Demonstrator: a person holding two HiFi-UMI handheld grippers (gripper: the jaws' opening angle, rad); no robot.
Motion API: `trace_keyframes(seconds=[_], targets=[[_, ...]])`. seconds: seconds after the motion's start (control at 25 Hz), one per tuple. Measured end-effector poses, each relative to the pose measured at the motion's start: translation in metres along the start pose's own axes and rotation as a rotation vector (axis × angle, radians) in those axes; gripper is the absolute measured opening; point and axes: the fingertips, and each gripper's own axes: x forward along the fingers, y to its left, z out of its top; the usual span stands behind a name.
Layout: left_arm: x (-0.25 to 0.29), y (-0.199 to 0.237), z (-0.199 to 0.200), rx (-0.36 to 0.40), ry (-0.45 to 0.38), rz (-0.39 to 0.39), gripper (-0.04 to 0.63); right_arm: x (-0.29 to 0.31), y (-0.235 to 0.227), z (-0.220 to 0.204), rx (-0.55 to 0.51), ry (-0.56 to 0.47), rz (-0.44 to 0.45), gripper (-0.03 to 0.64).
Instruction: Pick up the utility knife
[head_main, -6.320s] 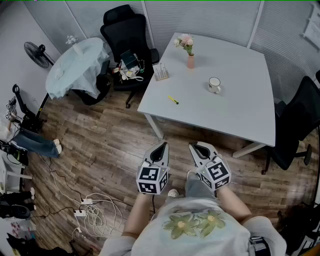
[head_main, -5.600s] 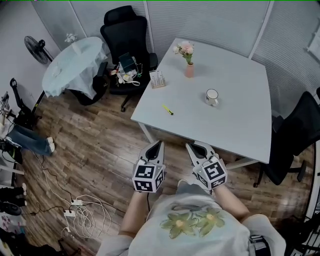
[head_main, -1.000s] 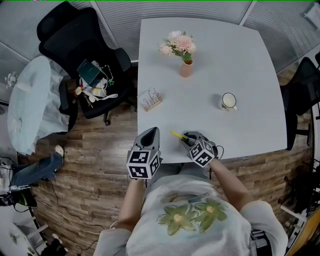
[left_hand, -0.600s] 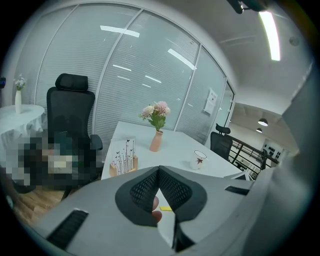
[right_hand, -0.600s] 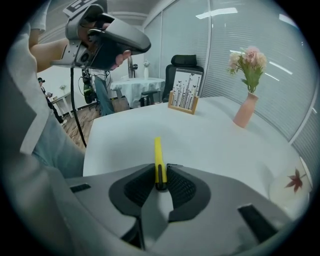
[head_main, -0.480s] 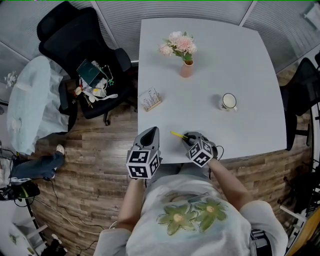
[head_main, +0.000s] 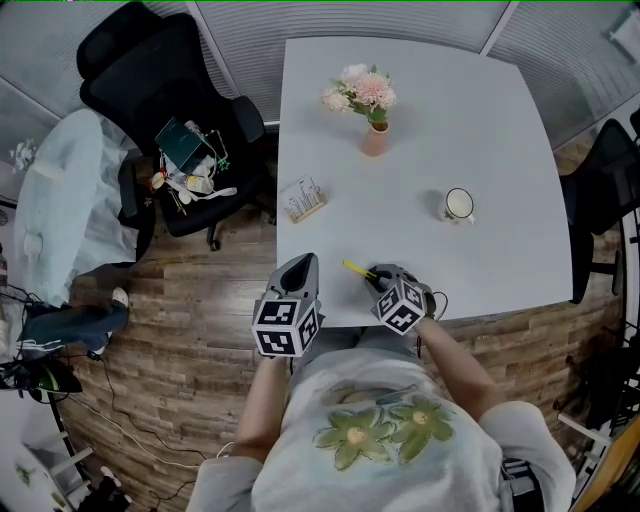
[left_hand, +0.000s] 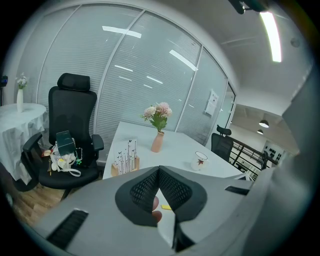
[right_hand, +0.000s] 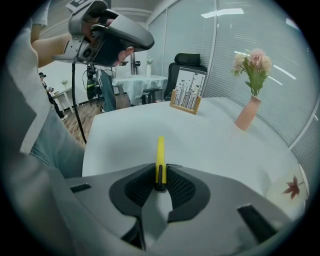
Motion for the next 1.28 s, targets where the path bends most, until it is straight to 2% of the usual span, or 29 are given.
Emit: trace_keyframes(seconds=[1.28], targets=[[0.01,-0.007,0.01,0.027,-0.002,-0.007,0.005,-0.019,-0.015,0.018,-0.003,-0.068,-0.002,0.072]])
